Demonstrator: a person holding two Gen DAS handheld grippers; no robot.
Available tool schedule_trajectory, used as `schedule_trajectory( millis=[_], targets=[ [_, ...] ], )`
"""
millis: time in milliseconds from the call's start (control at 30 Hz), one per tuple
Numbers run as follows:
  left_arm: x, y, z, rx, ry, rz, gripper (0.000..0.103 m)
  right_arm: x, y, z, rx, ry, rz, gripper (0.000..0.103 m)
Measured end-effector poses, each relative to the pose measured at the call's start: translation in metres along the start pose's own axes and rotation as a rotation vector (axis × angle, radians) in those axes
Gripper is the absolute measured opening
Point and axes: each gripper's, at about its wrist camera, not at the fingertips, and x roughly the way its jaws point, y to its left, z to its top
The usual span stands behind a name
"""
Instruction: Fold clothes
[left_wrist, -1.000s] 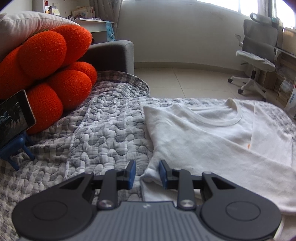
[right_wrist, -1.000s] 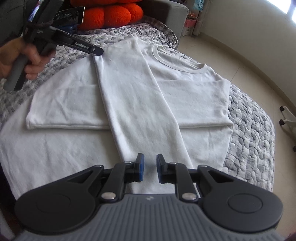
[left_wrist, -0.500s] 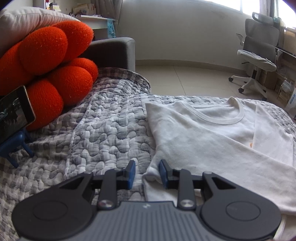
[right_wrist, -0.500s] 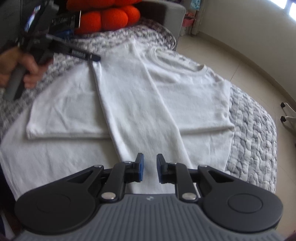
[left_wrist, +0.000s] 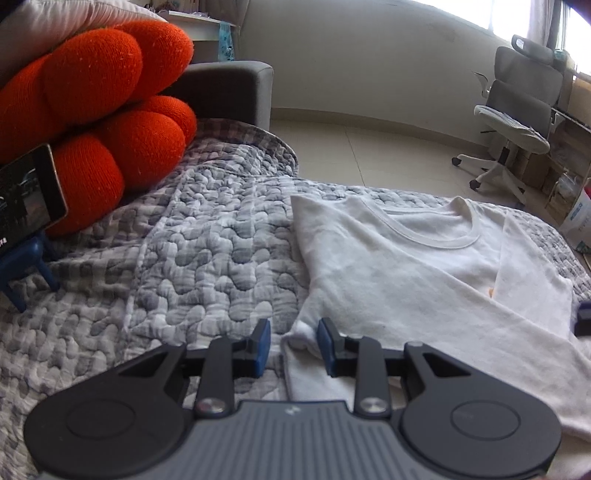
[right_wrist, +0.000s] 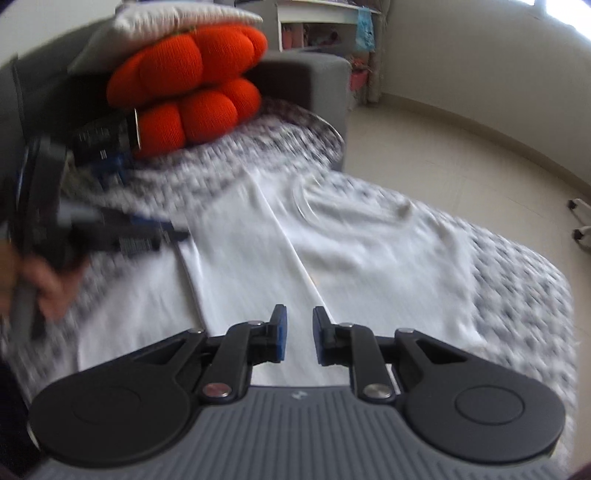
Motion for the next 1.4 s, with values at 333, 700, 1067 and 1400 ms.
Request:
schedule_trajectory(
  millis=[333,700,1067,1400],
  targets=[
    [0.002,0.010,0.001,-0.065,0.027,-0.040,0.030,0.060,-0.002,0.053,0.002,0.032,0.017,0.020],
    [0.004,0.018,0.004,-0.121,0.046,-0.067,0.030,0.109,0.010,0.103,-0.077,0.007,0.061,0.020],
    [0.004,0.027,0.004,-0.169,0.053,-0.100,0.030,0.166,0.031,0.109,-0.197,0.094,0.124,0.016],
    [-0.001,0.057,0.007,-0.323,0.036,-0.161,0.027,0.166,0.037,0.090,-0.242,-0.002,0.070,0.004]
  ],
)
